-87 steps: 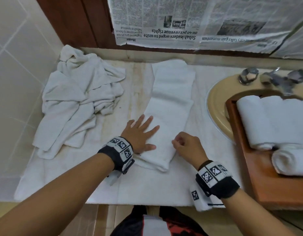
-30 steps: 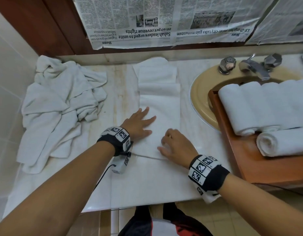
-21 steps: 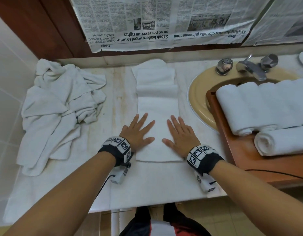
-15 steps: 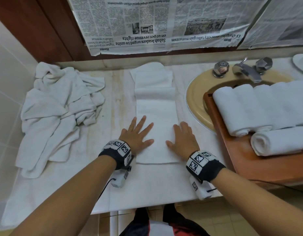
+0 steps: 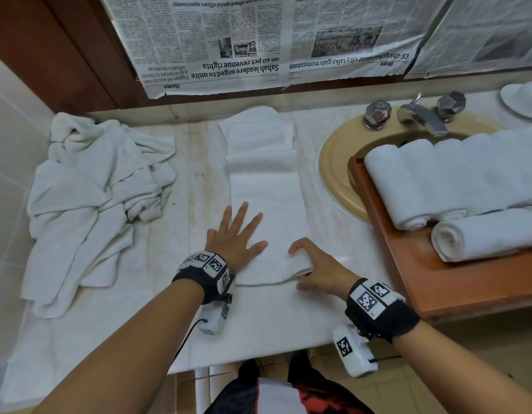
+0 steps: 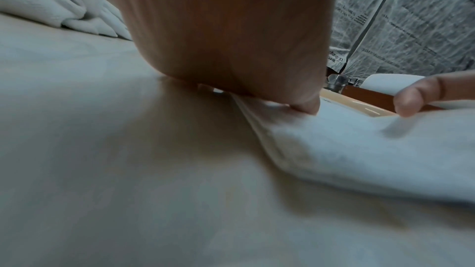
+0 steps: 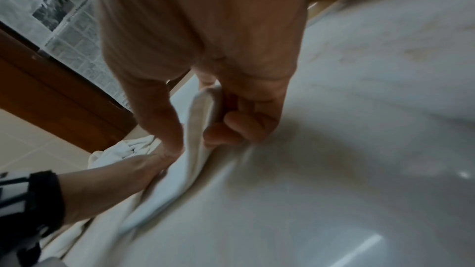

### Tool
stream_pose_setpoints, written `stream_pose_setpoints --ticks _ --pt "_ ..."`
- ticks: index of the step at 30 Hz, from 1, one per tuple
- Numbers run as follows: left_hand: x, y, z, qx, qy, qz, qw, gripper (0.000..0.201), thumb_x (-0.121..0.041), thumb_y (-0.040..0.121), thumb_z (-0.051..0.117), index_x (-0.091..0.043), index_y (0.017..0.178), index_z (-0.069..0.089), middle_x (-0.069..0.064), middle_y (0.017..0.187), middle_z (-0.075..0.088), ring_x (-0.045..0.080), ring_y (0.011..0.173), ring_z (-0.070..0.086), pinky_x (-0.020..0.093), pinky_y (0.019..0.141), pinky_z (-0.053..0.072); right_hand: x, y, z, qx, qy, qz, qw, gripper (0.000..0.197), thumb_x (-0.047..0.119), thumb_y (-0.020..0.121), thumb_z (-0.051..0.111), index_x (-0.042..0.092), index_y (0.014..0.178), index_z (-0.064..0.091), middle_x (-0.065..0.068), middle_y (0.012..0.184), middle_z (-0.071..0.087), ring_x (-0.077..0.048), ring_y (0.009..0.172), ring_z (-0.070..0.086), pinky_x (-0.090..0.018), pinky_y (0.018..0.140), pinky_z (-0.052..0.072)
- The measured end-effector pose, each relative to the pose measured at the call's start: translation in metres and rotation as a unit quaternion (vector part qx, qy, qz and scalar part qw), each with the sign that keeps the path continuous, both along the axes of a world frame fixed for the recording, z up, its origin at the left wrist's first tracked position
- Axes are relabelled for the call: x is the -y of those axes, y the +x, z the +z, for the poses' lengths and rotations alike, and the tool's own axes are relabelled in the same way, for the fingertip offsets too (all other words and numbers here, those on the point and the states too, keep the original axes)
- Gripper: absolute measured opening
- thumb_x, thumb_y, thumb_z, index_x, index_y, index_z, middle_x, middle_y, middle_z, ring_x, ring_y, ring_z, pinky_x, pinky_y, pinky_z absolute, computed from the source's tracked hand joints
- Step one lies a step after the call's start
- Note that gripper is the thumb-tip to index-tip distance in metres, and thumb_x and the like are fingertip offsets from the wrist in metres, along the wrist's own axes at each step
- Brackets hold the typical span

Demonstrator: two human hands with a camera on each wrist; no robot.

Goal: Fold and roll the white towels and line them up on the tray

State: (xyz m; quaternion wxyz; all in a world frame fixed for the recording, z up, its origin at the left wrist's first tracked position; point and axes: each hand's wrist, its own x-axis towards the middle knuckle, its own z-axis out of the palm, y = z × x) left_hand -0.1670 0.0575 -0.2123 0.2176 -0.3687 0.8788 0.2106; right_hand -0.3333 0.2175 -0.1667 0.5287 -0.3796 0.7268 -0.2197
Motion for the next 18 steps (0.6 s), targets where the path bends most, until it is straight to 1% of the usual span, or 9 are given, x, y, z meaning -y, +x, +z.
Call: stream_pose_setpoints --ticks 2,4,7,9,11,13,15,16,18 --pt "0.000 0.000 -0.001 -0.002 -0.001 -0.002 1.000 0.070 -0.074 0.090 0.017 -0.050 0.145 -0.019 -0.020 0.142 -0.046 0.019 0.141 -0.034 0.059 0.113 0.013 -0.001 -0.001 -0.005 -0.046 -0.017 0.022 0.999 0.051 -0.008 0.070 0.054 0.029 0.104 0.047 -0.008 0.089 0.053 -0.019 0.070 0.052 -0.017 0.052 0.041" --pt "0.001 0.001 -0.003 -0.005 -0.007 -0.002 1.000 0.070 -0.074 0.090 0.017 -0.050 0.146 -0.018 -0.019 0.142 -0.046 0.018 0.141 -0.033 0.058 0.112 0.014 0.000 -0.001 -0.011 -0.103 -0.043 0.011 0.994 0.039 -0.007 0.075 0.053 0.025 0.096 0.051 -0.001 0.084 0.052 -0.018 0.073 0.051 -0.011 0.053 0.037" --pt "0.000 0.002 -0.006 -0.022 -0.015 0.007 1.000 0.069 -0.074 0.090 0.018 -0.050 0.146 -0.015 -0.018 0.146 -0.043 0.016 0.142 -0.032 0.056 0.111 0.015 0.001 -0.001 -0.018 -0.174 -0.088 0.028 0.980 0.023 -0.001 0.079 0.060 0.020 0.087 0.060 0.002 0.080 0.050 -0.015 0.072 0.048 -0.013 0.058 0.032" --pt "0.000 0.005 -0.009 -0.043 -0.029 0.044 0.998 0.066 -0.071 0.092 0.017 -0.050 0.147 -0.012 -0.016 0.151 -0.037 0.014 0.144 -0.028 0.054 0.110 0.017 0.000 -0.003 -0.022 -0.191 -0.118 0.031 0.974 0.012 0.003 0.080 0.063 0.014 0.085 0.067 0.003 0.082 0.046 -0.013 0.071 0.047 -0.016 0.062 0.031" --pt "-0.001 0.008 -0.011 -0.061 -0.053 0.111 0.991 0.061 -0.063 0.096 0.017 -0.047 0.149 -0.008 -0.011 0.157 -0.028 0.015 0.146 -0.022 0.053 0.109 0.018 -0.003 -0.005 -0.025 -0.193 -0.138 0.014 0.971 0.006 0.008 0.081 0.067 0.013 0.083 0.070 0.005 0.086 0.043 -0.006 0.070 0.046 -0.012 0.063 0.031" --pt "-0.001 0.010 -0.008 -0.067 -0.062 0.164 0.982 0.059 -0.053 0.100 0.020 -0.040 0.152 -0.003 -0.007 0.160 -0.020 0.017 0.148 -0.016 0.052 0.110 0.018 -0.005 -0.006 -0.027 -0.220 -0.152 0.012 0.964 0.002 0.014 0.082 0.071 0.015 0.082 0.072 0.005 0.092 0.043 -0.006 0.079 0.045 -0.010 0.066 0.031" --pt "-0.004 0.008 0.000 -0.075 -0.060 0.187 0.978 0.057 -0.047 0.102 0.024 -0.032 0.154 0.006 -0.001 0.162 -0.013 0.020 0.149 -0.009 0.050 0.113 0.015 -0.004 -0.006 -0.028 -0.265 -0.159 0.037 0.950 0.003 0.016 0.082 0.072 0.015 0.084 0.073 0.004 0.097 0.044 -0.011 0.090 0.042 -0.014 0.069 0.032" --pt "-0.007 0.006 0.004 -0.093 -0.060 0.188 0.976 0.057 -0.047 0.101 0.026 -0.028 0.154 0.014 0.001 0.163 -0.007 0.022 0.149 -0.004 0.048 0.114 0.014 -0.003 -0.005 -0.027 -0.280 -0.157 0.051 0.946 0.004 0.016 0.083 0.071 0.014 0.085 0.072 0.004 0.099 0.045 -0.012 0.093 0.041 -0.017 0.071 0.034" --pt "-0.019 0.004 0.010 -0.165 -0.067 0.138 0.974 0.061 -0.059 0.094 0.031 -0.027 0.145 0.037 0.002 0.160 0.014 0.024 0.145 0.012 0.047 0.112 0.017 0.001 -0.003 -0.024 -0.294 -0.149 0.078 0.941 0.007 0.014 0.086 0.067 0.008 0.086 0.070 0.001 0.100 0.048 -0.015 0.096 0.042 -0.022 0.073 0.035"
